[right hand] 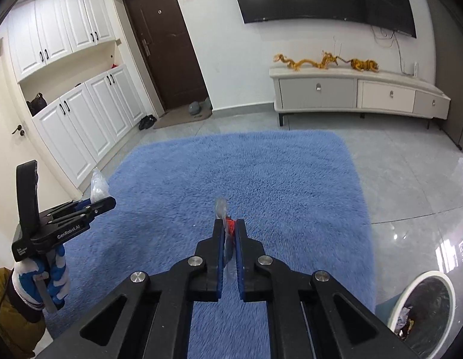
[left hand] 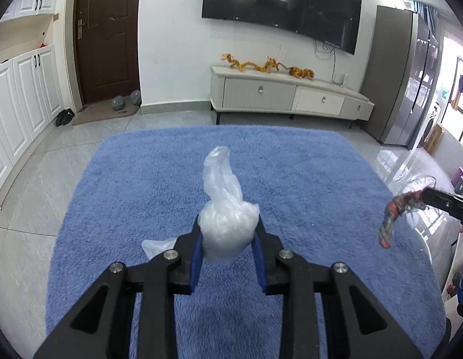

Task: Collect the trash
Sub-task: 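Grasp the white plastic bag with the left tool while the right tool grasps the clear red-printed wrapper, then carry both wrappers over the trash bin and open both tools to drop them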

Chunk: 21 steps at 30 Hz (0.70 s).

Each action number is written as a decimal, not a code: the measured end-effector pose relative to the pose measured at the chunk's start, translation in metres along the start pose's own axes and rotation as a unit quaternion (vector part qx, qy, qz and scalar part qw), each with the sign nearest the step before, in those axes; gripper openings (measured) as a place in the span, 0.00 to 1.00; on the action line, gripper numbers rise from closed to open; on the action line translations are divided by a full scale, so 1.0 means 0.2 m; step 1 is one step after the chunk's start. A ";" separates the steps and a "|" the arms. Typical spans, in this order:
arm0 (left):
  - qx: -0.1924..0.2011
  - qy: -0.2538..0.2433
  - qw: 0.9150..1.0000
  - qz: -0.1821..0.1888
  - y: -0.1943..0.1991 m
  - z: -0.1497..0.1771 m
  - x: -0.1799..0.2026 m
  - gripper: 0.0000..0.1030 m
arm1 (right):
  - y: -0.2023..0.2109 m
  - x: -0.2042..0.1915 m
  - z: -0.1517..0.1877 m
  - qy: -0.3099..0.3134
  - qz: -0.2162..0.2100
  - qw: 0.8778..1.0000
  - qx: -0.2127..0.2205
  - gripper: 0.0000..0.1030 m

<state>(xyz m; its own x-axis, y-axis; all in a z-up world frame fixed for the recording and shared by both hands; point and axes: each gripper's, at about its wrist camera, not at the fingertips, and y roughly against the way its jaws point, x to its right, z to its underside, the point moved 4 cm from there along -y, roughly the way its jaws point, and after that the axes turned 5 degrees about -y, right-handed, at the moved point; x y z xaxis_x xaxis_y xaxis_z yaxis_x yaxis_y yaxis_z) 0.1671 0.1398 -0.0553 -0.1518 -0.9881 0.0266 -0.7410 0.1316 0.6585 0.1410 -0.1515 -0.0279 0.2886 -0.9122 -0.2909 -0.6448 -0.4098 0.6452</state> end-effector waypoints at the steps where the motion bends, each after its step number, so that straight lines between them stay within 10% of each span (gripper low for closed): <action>1: 0.004 0.001 1.000 0.002 0.03 0.00 0.00 0.27 | 0.04 -0.01 0.00 0.003 0.002 1.000 0.006 0.06; 21: 0.077 -0.035 0.995 0.053 0.47 -0.18 0.32 0.26 | 0.65 -0.12 0.01 0.006 0.015 0.993 0.115 0.06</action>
<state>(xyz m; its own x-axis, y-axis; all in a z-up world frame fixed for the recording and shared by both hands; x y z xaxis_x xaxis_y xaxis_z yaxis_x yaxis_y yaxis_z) 0.1122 0.0849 0.0353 -0.2747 -0.9609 0.0334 -0.8090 0.2498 0.5320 0.0498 -0.1828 0.0617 0.2741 -0.9249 -0.2637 -0.7978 -0.3717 0.4746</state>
